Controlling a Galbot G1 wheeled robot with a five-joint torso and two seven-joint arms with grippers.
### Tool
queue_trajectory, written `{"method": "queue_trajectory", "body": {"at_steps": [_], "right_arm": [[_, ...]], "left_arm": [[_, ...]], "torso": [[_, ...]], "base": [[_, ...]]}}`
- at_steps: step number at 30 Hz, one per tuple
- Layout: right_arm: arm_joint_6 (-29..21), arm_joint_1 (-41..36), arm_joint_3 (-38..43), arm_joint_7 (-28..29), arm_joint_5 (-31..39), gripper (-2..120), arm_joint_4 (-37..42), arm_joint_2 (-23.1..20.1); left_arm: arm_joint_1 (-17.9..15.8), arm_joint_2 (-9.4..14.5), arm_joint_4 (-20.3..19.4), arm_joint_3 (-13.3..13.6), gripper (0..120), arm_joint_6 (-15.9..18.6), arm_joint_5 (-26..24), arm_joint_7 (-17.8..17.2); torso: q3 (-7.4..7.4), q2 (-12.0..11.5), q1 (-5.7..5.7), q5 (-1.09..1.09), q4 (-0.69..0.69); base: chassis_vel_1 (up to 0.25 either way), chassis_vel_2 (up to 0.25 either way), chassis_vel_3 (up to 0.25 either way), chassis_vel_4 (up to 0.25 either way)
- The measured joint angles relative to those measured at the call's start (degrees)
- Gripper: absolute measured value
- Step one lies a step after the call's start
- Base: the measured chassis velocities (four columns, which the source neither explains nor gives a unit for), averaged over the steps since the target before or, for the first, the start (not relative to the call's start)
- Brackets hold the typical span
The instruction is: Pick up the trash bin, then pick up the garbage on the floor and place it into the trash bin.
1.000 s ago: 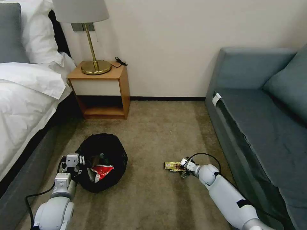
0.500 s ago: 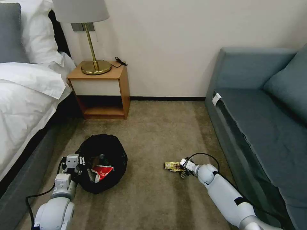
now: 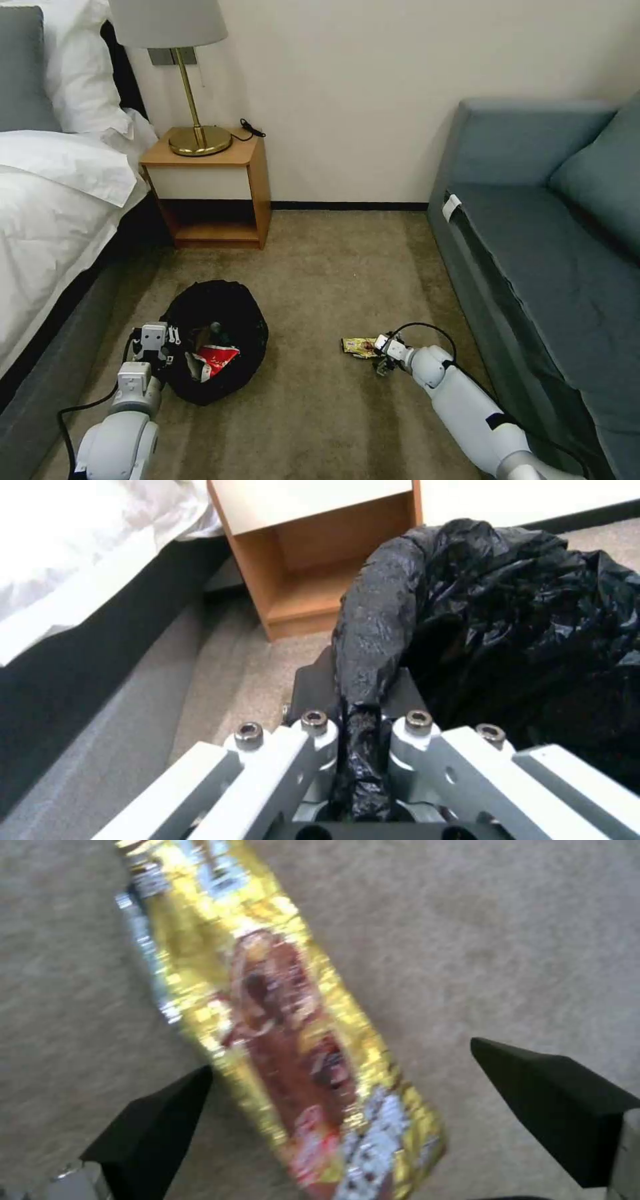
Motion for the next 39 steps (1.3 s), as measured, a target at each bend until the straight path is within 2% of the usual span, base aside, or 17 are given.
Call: {"method": "queue_trajectory", "body": {"at_steps": [5, 7, 10, 12, 13, 16, 17, 19, 20, 24, 26, 32, 39], "right_arm": [[0.22, 1.32, 0.22, -0.08, -0.11, 100, -1.75, 0.18], [0.29, 1.86, 0.52, -0.68, -0.51, 90, -3.14, 0.46], [0.49, 2.23, 0.84, -1.27, -1.05, 84, -4.19, 0.72], [1.02, 2.87, 1.43, -2.21, -1.41, 73, -6.09, 1.1], [1.02, 2.87, 1.43, -2.21, -1.41, 73, -6.09, 1.1], [2.2, 3.53, 2.25, -1.92, -1.78, 59, -8.52, 1.9], [2.2, 3.53, 2.25, -1.92, -1.78, 59, -8.52, 1.9], [2.33, 3.59, 2.33, -1.79, -1.95, 48, -8.76, 2.04], [2.33, 3.59, 2.33, -1.79, -1.95, 48, -8.76, 2.04], [2.35, 3.32, 2.3, -1.78, -2.16, 28, -8.6, 1.97], [2.4, 3.22, 2.3, -1.76, -2.22, 25, -8.58, 1.93], [2.73, 2.81, 2.63, -1.6, -2.35, 2, -8.38, 1.7], [3.37, 2.15, 3.56, -1.19, -1.98, 0, -5.68, 1.43]], "left_arm": [[0.02, -0.36, 0.07, 0.16, 0, -0.11, 0.16, 0.0], [0.03, -0.53, 0.09, 0.24, 0, -0.19, 0.21, 0.0], [0.04, -0.56, 0.1, 0.24, 0, -0.22, 0.23, 0.0], [0.1, -0.54, 0.1, 0.05, 0, -0.29, 0.2, 0.0], [0.1, -0.54, 0.1, 0.05, 0, -0.29, 0.2, 0.0], [0.23, -0.52, 0.1, -0.02, 0, -0.44, 0.17, 0.0], [0.23, -0.52, 0.1, -0.02, 0, -0.44, 0.17, 0.0], [0.25, -0.54, 0.12, 0.02, 0, -0.46, 0.16, 0.0], [0.25, -0.54, 0.12, 0.02, 0, -0.46, 0.16, 0.0], [0.18, -1.07, 0.12, -0.08, 0, -0.48, 0.19, 0.16], [0.19, -1.13, 0.09, -0.07, 0, -0.47, 0.19, 0.19], [0.38, -1.2, -0.25, -0.1, 0, -0.47, 0.3, 0.22], [0.62, -1.25, -0.75, -0.02, 0, -0.47, 0.56, 0.24]], "torso": [[0.0, 0.0, 0.0, 0.0, 0.0], [0.0, 0.0, 0.0, -0.01, 0.0], [0.0, 0.0, 0.0, 0.0, 0.0], [-0.02, 0.01, 0.0, -0.05, -0.02], [-0.02, 0.01, 0.0, -0.05, -0.02], [-0.02, 0.01, 0.0, -0.03, -0.01], [-0.02, 0.01, 0.0, -0.03, -0.01], [-0.01, 0.01, 0.0, 0.05, 0.01], [-0.01, 0.01, 0.0, 0.05, 0.01], [0.0, 0.0, 0.0, 0.04, 0.02], [0.0, 0.0, 0.0, 0.02, 0.03], [0.01, 0.0, 0.0, 0.0, 0.01], [0.01, 0.0, 0.0, -0.01, -0.01]], "base": [[0.0, 0.0, 0.0, 0.0], [0.0, 0.0, 0.0, 0.0], [0.0, 0.0, 0.0, 0.0], [0.0, 0.0, 0.0, 0.0], [0.0, 0.0, 0.0, 0.0], [0.0, 0.0, 0.0, 0.0], [0.0, 0.0, 0.0, 0.0], [0.0, 0.0, 0.0, 0.0], [0.0, 0.0, 0.0, 0.0], [0.0, 0.0, 0.0, 0.0], [0.0, 0.0, 0.0, 0.0], [0.0, 0.0, 0.0, 0.0], [0.0, 0.0, 0.0, 0.0]]}}
